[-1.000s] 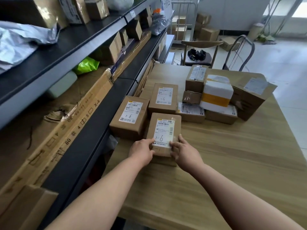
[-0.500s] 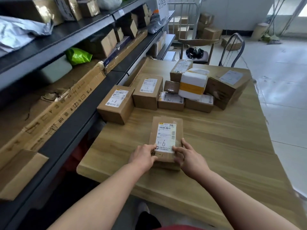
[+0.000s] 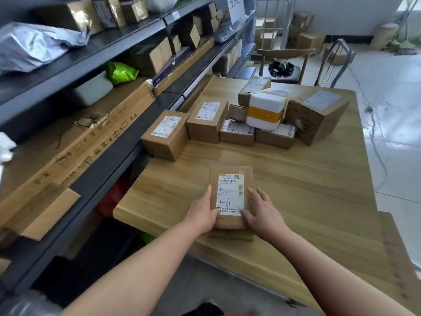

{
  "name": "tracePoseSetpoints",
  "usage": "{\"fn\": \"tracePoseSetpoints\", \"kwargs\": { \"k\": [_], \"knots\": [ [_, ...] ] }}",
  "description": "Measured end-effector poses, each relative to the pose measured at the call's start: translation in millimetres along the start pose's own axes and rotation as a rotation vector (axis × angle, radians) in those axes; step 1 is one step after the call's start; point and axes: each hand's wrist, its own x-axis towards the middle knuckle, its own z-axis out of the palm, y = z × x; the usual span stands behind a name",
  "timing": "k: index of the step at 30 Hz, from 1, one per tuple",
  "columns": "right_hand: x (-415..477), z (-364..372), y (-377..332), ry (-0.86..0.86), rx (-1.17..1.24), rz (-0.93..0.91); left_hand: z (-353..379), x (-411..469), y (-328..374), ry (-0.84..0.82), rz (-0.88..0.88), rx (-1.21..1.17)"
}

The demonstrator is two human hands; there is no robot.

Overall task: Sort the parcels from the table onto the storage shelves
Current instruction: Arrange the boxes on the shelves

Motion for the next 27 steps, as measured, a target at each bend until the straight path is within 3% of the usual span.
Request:
{"fn": "tracePoseSetpoints", "kwargs": {
  "k": [6, 17, 27],
  "knots": [
    [-0.9, 25.3, 2.3, 0.019, 0.319, 0.087, 12.8, 21.7, -3.2, -0.101, -0.030, -0.106],
    [3.4, 26.0, 5.7, 0.012, 0.271, 0.203, 21.3, 35.6, -27.7, -0.143, 0.135, 0.012],
    [5.0, 20.2, 5.3, -0.012, 0.276, 0.154, 26.5, 35.1, -21.2, -0.123, 0.038, -0.071]
  ]
}}
